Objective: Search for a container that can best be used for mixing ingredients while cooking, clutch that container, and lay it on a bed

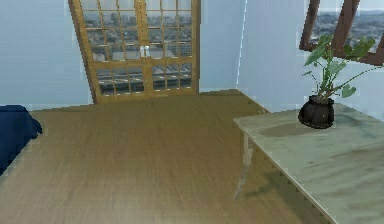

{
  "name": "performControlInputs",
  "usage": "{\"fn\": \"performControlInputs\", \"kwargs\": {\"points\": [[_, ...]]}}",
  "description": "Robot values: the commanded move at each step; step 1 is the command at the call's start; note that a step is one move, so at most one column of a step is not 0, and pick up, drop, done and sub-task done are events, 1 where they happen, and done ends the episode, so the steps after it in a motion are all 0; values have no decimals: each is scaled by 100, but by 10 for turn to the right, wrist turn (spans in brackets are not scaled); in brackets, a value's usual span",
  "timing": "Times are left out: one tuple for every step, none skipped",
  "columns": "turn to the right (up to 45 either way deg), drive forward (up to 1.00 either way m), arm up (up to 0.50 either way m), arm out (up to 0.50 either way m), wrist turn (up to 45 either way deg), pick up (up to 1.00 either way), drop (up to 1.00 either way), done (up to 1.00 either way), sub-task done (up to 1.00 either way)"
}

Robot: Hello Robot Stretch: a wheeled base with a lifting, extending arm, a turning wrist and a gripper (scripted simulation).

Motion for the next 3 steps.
{"fn": "performControlInputs", "kwargs": {"points": [[0, 0, 0, 0, 450, 0, 0, 0, 0], [0, 0, 0, 0, 180, 0, 0, 0, 0], [0, 0, -28, 0, 0, 0, 0, 0, 0]]}}
